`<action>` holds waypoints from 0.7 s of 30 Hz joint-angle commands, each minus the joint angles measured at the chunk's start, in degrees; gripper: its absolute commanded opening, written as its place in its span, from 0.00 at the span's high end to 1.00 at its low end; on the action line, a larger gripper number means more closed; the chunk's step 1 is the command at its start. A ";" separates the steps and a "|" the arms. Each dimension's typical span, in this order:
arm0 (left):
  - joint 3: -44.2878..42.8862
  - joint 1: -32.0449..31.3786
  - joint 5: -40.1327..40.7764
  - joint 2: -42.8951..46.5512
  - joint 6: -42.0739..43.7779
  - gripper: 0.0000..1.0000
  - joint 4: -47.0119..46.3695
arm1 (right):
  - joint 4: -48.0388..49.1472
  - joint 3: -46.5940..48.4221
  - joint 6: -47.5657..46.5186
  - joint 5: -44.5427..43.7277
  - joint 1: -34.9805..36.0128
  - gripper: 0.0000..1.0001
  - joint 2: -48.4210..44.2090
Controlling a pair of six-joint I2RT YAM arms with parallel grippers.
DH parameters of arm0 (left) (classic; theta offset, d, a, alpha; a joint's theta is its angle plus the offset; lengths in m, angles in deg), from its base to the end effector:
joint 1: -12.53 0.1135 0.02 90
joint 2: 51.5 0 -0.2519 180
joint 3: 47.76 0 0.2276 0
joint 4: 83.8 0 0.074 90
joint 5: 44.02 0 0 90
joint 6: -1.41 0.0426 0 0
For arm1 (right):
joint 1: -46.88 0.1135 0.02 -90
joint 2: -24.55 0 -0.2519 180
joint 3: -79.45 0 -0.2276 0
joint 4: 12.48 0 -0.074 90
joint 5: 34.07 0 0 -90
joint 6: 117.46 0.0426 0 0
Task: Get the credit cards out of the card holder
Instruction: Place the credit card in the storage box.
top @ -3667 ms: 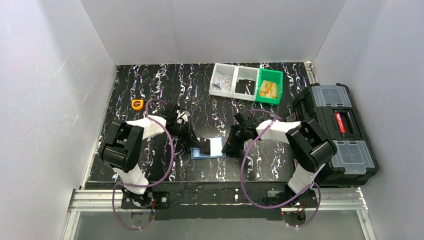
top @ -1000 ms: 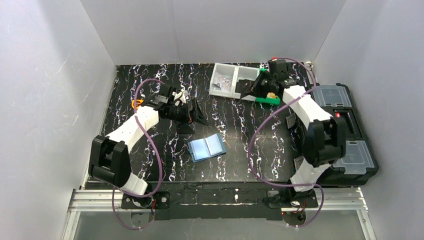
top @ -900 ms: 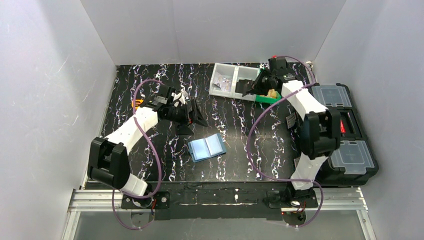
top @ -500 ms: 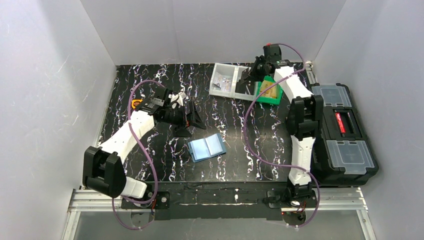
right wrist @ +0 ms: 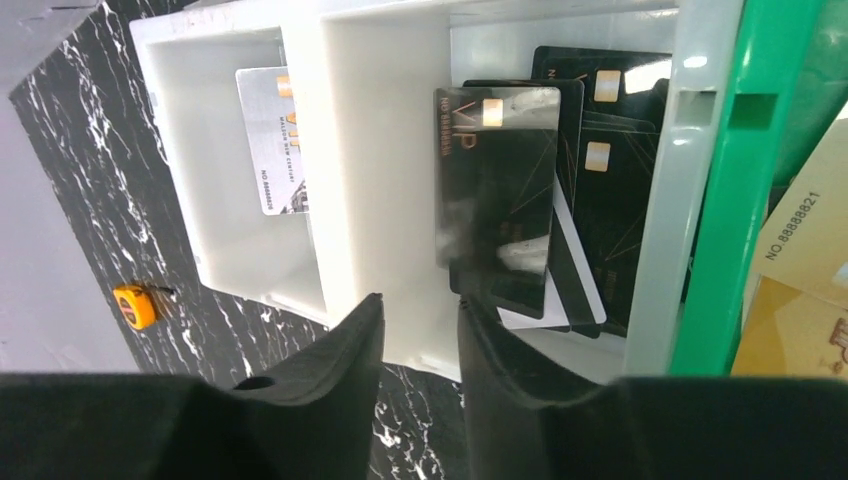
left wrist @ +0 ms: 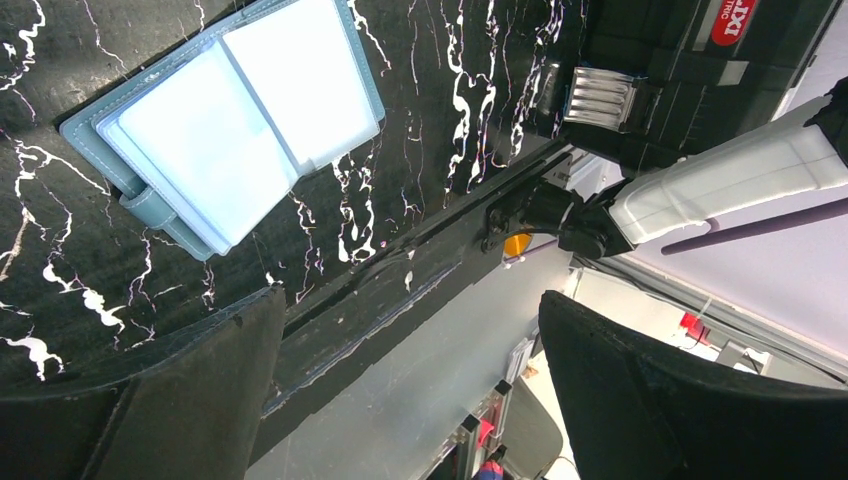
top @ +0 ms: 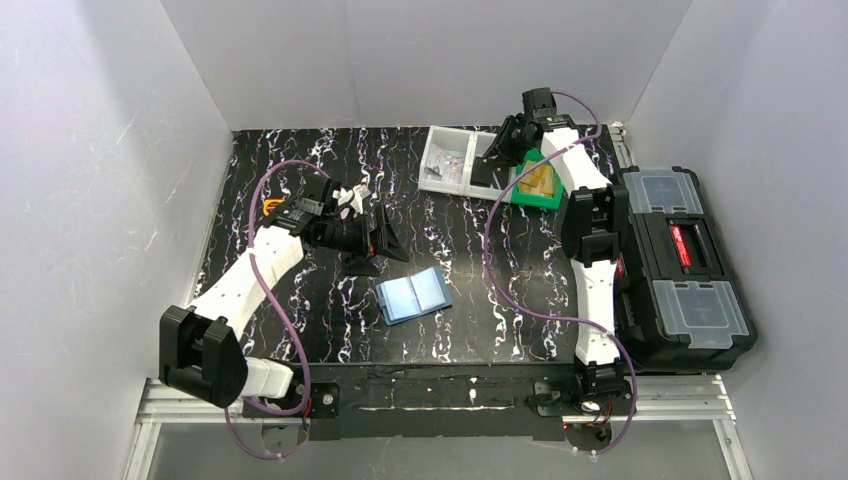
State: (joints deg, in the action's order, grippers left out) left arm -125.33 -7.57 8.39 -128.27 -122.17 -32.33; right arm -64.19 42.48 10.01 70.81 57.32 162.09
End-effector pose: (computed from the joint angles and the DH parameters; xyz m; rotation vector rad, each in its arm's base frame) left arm 0.2336 -0.1131 0.2785 0.0088 2.5839 -1.1928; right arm 0.5016 0.1036 0.2222 0.4486 2.4179 0.6937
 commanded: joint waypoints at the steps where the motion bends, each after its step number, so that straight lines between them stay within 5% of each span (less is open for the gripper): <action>1: 0.55 -0.12 0.07 1.79 1.15 0.02 1.88 | -2.02 3.59 1.56 0.26 -0.74 0.51 -1.17; 10: 0.68 -0.12 4.79 1.70 1.45 0.02 3.00 | -6.48 1.24 4.07 1.04 -0.83 0.33 -9.50; 21: 3.89 1.77 17.97 0.57 -0.50 0.02 6.21 | -0.65 -37.69 1.92 -5.63 10.94 0.29 -39.94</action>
State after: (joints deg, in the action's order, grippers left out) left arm -123.41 -7.11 21.53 -128.27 -121.86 -28.70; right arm -67.77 15.05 12.68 67.20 62.13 130.44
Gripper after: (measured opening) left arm 0.981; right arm 0.711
